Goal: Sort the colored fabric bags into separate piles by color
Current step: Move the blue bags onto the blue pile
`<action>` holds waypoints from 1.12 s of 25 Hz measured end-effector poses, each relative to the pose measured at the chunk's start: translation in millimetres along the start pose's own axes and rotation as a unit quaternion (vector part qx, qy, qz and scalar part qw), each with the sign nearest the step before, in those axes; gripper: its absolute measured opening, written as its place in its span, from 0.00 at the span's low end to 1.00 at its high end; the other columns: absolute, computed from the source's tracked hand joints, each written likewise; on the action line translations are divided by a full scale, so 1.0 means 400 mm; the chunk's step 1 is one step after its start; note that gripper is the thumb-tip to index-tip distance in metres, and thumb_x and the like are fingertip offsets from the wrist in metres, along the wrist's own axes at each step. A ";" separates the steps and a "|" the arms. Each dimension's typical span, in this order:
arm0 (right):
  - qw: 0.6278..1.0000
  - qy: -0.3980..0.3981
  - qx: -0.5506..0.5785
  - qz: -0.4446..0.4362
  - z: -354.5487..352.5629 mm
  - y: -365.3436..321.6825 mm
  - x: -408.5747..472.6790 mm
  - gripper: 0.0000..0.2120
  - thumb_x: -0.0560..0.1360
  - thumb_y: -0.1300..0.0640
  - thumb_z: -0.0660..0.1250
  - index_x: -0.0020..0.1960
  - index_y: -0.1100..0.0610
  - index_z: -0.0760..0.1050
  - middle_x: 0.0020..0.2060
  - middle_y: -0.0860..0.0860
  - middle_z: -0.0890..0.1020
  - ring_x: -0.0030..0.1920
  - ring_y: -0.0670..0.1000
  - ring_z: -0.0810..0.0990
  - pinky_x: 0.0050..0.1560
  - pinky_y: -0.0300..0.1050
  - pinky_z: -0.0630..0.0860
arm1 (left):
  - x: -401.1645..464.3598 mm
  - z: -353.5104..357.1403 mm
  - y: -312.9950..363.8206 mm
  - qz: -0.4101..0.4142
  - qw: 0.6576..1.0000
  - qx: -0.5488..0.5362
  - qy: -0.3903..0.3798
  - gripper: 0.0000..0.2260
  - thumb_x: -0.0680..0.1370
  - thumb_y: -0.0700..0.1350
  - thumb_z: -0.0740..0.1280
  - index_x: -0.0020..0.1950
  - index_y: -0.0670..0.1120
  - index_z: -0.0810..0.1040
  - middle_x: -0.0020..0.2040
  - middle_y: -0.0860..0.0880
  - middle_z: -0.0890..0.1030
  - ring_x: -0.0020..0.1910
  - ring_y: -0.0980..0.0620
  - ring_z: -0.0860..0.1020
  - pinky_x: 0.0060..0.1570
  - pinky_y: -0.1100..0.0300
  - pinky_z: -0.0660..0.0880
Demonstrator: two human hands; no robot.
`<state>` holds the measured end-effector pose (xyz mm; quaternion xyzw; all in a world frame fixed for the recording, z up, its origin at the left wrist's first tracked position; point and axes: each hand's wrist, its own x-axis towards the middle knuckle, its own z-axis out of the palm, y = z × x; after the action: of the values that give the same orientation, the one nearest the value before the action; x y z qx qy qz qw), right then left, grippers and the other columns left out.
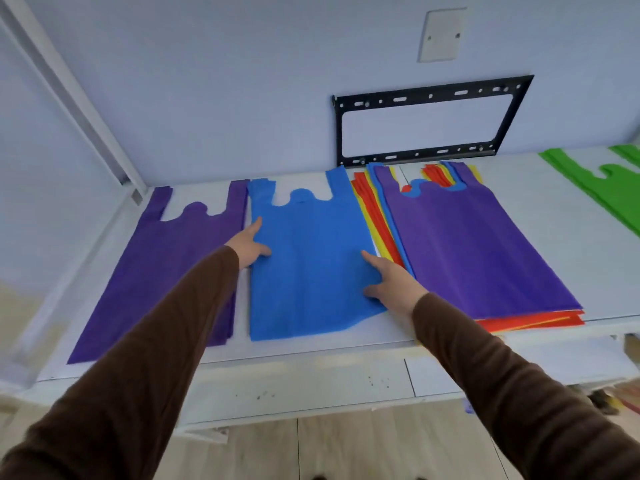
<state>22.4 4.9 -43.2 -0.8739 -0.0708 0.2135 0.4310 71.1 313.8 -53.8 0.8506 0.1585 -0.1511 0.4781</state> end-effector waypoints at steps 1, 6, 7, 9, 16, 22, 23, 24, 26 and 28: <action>1.000 0.011 -0.020 0.006 0.012 -0.001 -0.006 0.35 0.76 0.63 0.67 0.78 0.52 0.56 0.72 0.52 0.68 0.63 0.51 0.73 0.56 0.38 0.71 | -0.005 -0.005 -0.002 0.009 0.999 0.032 0.009 0.39 0.76 0.36 0.69 0.80 0.49 0.51 0.78 0.47 0.61 0.72 0.44 0.68 0.69 0.51 0.68; 0.997 0.026 -0.068 0.032 0.033 0.002 -0.040 0.34 0.77 0.60 0.67 0.78 0.51 0.56 0.73 0.52 0.66 0.66 0.53 0.72 0.59 0.40 0.72 | -0.011 -0.020 -0.016 0.041 0.983 0.176 0.032 0.38 0.77 0.38 0.69 0.80 0.46 0.50 0.80 0.47 0.52 0.78 0.47 0.56 0.72 0.58 0.58; 0.996 0.030 -0.078 0.033 0.034 0.002 -0.044 0.33 0.77 0.60 0.67 0.78 0.52 0.56 0.73 0.52 0.66 0.66 0.53 0.72 0.60 0.41 0.72 | -0.011 -0.021 -0.020 0.045 0.981 0.185 0.031 0.38 0.77 0.39 0.69 0.80 0.45 0.50 0.80 0.47 0.52 0.78 0.47 0.56 0.72 0.58 0.57; 0.993 0.038 -0.109 0.035 0.034 -0.001 -0.054 0.32 0.77 0.58 0.66 0.78 0.51 0.57 0.73 0.52 0.67 0.67 0.53 0.72 0.63 0.43 0.72 | -0.011 -0.025 -0.026 0.055 0.977 0.204 0.032 0.38 0.76 0.41 0.70 0.80 0.45 0.51 0.80 0.45 0.53 0.78 0.47 0.55 0.74 0.57 0.55; 0.949 0.266 -0.164 -0.049 -0.054 0.027 -0.096 0.10 0.77 0.49 0.66 0.57 0.48 0.79 0.51 0.48 0.81 0.50 0.49 0.78 0.51 0.47 0.78 | -0.059 0.018 0.070 0.167 0.933 0.285 0.144 0.26 0.75 0.50 0.70 0.73 0.48 0.69 0.70 0.41 0.67 0.70 0.40 0.65 0.70 0.49 0.62; 0.934 0.351 -0.066 -0.023 -0.187 0.133 -0.140 0.07 0.76 0.54 0.67 0.54 0.51 0.79 0.51 0.47 0.82 0.49 0.48 0.79 0.50 0.41 0.74 | -0.086 0.220 0.223 0.286 0.931 0.220 0.051 0.18 0.78 0.50 0.66 0.68 0.50 0.73 0.68 0.47 0.72 0.72 0.45 0.64 0.70 0.52 0.61; 0.932 0.357 -0.066 -0.020 -0.207 0.152 -0.149 0.08 0.76 0.54 0.68 0.54 0.51 0.79 0.52 0.47 0.82 0.49 0.48 0.78 0.50 0.41 0.74 | -0.087 0.257 0.240 0.289 0.932 0.215 0.041 0.18 0.78 0.51 0.66 0.68 0.50 0.73 0.67 0.47 0.72 0.71 0.45 0.64 0.70 0.52 0.62; 0.930 0.362 -0.068 -0.018 -0.229 0.169 -0.157 0.08 0.76 0.54 0.68 0.55 0.51 0.79 0.52 0.47 0.82 0.49 0.48 0.78 0.50 0.41 0.73 | -0.086 0.292 0.256 0.291 0.931 0.217 0.036 0.17 0.78 0.51 0.66 0.67 0.50 0.74 0.65 0.47 0.73 0.70 0.45 0.65 0.68 0.52 0.63; 0.926 0.369 -0.072 -0.015 -0.278 0.207 -0.172 0.09 0.76 0.55 0.68 0.55 0.52 0.79 0.52 0.47 0.82 0.49 0.48 0.78 0.51 0.43 0.75 | -0.083 0.362 0.291 0.289 0.928 0.231 0.039 0.16 0.78 0.51 0.66 0.64 0.49 0.75 0.62 0.47 0.75 0.66 0.44 0.68 0.65 0.52 0.66; 0.925 0.373 -0.072 -0.017 -0.329 0.251 -0.181 0.08 0.75 0.56 0.68 0.54 0.52 0.79 0.51 0.49 0.83 0.48 0.49 0.79 0.54 0.46 0.76 | -0.073 0.427 0.320 0.274 0.928 0.246 0.049 0.15 0.78 0.52 0.66 0.61 0.48 0.77 0.59 0.47 0.76 0.62 0.44 0.69 0.62 0.52 0.68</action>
<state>8.4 -174.7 -28.6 -0.9177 0.0653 -0.1402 0.3659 79.8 100.0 -28.8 0.9580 -0.0999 -0.0064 0.2687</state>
